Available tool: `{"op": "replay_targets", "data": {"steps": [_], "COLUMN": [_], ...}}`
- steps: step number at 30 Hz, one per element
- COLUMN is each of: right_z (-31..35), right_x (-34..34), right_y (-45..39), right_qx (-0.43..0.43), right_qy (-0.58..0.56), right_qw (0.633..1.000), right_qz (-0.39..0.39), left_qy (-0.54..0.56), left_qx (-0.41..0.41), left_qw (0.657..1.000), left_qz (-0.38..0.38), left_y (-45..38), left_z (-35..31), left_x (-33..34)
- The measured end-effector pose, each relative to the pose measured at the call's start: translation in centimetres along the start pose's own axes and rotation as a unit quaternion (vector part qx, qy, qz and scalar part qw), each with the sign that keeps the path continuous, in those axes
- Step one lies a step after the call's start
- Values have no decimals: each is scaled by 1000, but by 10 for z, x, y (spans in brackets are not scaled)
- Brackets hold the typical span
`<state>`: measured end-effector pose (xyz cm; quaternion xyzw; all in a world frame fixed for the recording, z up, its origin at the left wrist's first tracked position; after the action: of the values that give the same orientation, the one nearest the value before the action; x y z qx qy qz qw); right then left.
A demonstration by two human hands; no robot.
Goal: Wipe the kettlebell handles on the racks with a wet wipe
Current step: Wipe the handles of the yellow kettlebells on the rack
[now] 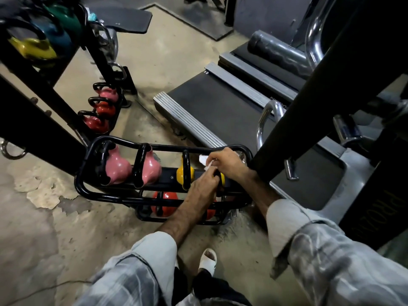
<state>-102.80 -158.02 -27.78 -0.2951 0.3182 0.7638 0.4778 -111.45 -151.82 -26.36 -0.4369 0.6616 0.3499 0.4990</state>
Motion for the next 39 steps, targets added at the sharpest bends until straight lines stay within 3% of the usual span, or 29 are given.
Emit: {"op": "replay_targets", "data": {"steps": [6, 10, 15, 20, 23, 25, 28, 31, 34, 37, 39], "right_z": [24, 30, 39, 31, 16, -4, -33, -49, -49, -52, -55], "right_x": [-3, 4, 14, 4, -14, -22, -6, 23, 43, 57, 60], "right_y": [-22, -39, -42, -39, -22, -2, 31, 41, 40, 32, 30], "right_qx": [-18, -9, -55, -42, 48, 127, 232, 339, 404, 408, 413], "right_qy": [171, 241, 303, 257, 105, -15, -222, -481, -605, -662, -651], "right_qw": [978, 950, 911, 949, 992, 989, 935, 795, 678, 625, 635], "right_qz": [114, 198, 275, 180, 47, -69, -152, -148, -102, -71, -58], "left_qy": [-3, 104, 32, 39, 6, 4, 16, 34, 48, 59, 58], "left_qx": [20, -76, -44, -28, 10, 17, 28, 27, 11, 6, 6], "left_qw": [1000, 990, 997, 998, 1000, 1000, 999, 999, 999, 998, 998], "left_qz": [-3, 57, 51, 28, 15, 12, 8, 14, 24, 35, 37], "left_y": [-5, -7, -6, -6, -5, -5, -5, -3, -3, -8, -10], "left_z": [-2, 5, 1, 0, -4, -3, -2, -3, 2, 1, 1], "left_x": [0, -1, -4, -6, -10, -11, -10, -7, -4, -6, -6]}}
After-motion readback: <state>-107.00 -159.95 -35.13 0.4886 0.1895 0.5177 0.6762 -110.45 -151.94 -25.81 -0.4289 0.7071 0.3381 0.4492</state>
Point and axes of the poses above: each hand's wrist, its own y-axis away from the middle knuckle, its own x-axis out of the palm, z = x × y, the point moved 8 cm from there along -y, towards the middle knuckle, and after that the axes turned 6 degrees about -y, right-handed, at the moved point
